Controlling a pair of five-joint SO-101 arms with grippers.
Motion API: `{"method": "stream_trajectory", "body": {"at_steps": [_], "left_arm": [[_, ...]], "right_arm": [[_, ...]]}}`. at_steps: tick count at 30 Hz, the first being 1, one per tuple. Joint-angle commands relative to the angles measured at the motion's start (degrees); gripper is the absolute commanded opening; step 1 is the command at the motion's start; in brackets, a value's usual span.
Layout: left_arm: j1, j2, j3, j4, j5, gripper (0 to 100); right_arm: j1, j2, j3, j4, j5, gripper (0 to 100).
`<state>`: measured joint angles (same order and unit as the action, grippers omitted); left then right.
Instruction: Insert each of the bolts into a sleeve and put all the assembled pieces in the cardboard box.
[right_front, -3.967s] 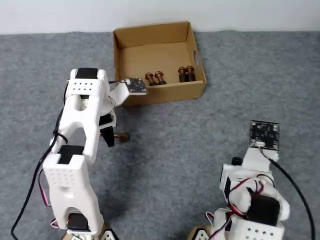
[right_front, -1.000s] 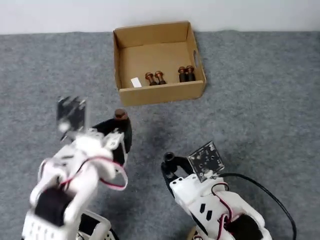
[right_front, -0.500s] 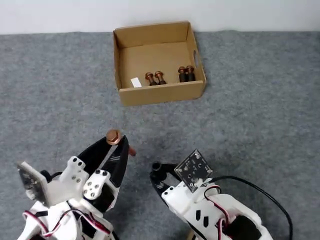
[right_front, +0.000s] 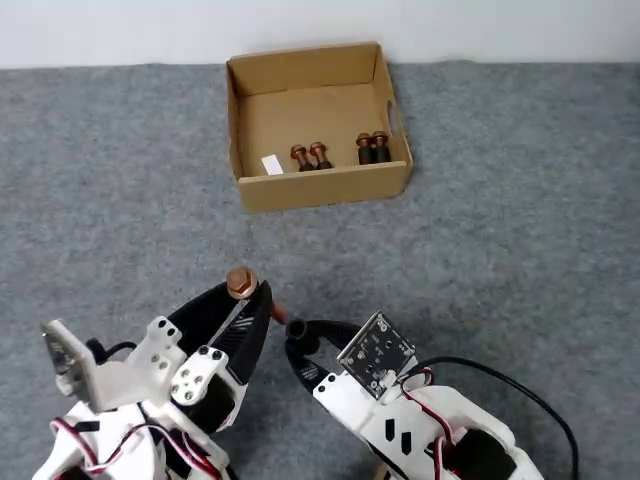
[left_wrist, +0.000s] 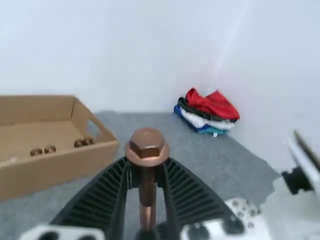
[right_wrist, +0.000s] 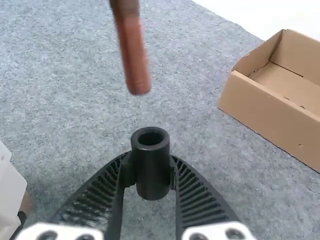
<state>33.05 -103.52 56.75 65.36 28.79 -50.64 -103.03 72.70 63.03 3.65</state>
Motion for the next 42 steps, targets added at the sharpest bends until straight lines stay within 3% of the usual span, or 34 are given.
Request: {"method": "stream_trajectory", "body": {"at_steps": [1,6,19,29,35,37,42], "left_arm": [[1.9,-0.3,0.1,2.3,0.4,1],[3.6,-0.4,3.8,-0.1,0.4,1],[3.3,-0.4,8.4,-3.1,0.2,1],[3.8,-0.2,8.0,15.2,-5.5,1],[7.9,0.0,9.1,15.8,-9.1,1],[9.8,0.0,10.0,15.3,-9.1,4],[7.0,0.0,9.7,15.4,-9.1,20]], "right_arm": [[-0.7,-0.3,-0.6,-1.6,1.9,0.9],[-0.8,-0.4,-0.8,-1.7,5.9,0.9],[-0.7,-0.4,-2.5,-1.6,6.2,0.9],[-0.6,-0.4,-2.5,-1.6,6.2,0.9],[-0.6,-0.4,-2.6,-1.6,6.2,0.9],[-0.6,-0.4,-2.6,-1.6,6.2,0.9],[-0.6,-0.4,-2.6,-1.6,6.2,0.9]]}}
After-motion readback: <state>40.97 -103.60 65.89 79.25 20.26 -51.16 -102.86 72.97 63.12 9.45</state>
